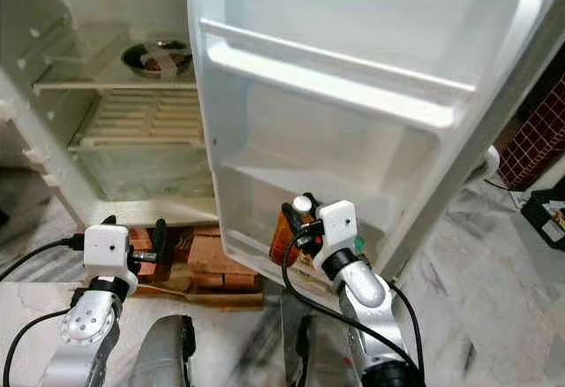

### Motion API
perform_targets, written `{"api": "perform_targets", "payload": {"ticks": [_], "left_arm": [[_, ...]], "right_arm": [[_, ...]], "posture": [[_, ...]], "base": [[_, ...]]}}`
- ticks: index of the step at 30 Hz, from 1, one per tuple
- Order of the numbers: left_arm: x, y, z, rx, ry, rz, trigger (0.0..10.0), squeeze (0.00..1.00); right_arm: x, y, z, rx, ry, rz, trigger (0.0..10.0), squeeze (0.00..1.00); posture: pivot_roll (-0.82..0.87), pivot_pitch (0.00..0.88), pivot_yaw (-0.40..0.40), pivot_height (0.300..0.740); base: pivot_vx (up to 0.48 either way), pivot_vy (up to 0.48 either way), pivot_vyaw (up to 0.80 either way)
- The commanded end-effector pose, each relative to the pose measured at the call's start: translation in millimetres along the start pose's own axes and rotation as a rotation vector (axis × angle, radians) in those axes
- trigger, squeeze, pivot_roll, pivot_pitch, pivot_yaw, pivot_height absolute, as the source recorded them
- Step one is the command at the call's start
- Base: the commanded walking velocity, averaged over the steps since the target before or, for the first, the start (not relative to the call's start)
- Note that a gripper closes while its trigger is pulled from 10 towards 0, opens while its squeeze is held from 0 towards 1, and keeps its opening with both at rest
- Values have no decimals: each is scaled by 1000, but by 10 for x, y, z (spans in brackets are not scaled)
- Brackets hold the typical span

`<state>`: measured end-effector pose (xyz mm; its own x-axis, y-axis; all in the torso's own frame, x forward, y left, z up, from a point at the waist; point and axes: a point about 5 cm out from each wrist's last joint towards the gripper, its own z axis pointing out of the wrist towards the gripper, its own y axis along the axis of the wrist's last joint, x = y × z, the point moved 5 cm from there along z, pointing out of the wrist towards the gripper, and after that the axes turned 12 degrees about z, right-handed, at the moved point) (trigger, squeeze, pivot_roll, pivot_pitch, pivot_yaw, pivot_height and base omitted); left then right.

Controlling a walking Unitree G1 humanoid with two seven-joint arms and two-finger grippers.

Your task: Restocking fridge

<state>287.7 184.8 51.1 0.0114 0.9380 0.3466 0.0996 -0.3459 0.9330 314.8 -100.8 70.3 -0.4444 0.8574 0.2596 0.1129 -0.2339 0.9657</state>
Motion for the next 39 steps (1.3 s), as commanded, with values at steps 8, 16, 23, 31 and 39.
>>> {"api": "perform_targets", "payload": {"ticks": [8,16,23,31,39], "left_arm": [[41,17,-5,1,24,13,10000,0],[117,159,-48,-29,40,15,10000,0],[87,230,-207,-32,14,26,10000,0],[97,236,-305,-4,23,19,10000,0],[106,225,-324,12,18,24,10000,0]], "right_arm": [[29,122,114,-43,12,-42,10000,0],[226,156,364,-82,35,-73,10000,0],[311,258,584,-119,43,-119,10000,0],[285,488,761,-188,20,-94,10000,0],[448,700,837,-279,65,-166,10000,0]], "posture": [[73,28,-63,543],[101,105,-66,543],[132,186,-73,543],[151,187,-80,528],[155,193,-73,498]], "base": [[0,0,0],[0,0,0],[0,0,0],[0,0,0],[0,0,0]]}}
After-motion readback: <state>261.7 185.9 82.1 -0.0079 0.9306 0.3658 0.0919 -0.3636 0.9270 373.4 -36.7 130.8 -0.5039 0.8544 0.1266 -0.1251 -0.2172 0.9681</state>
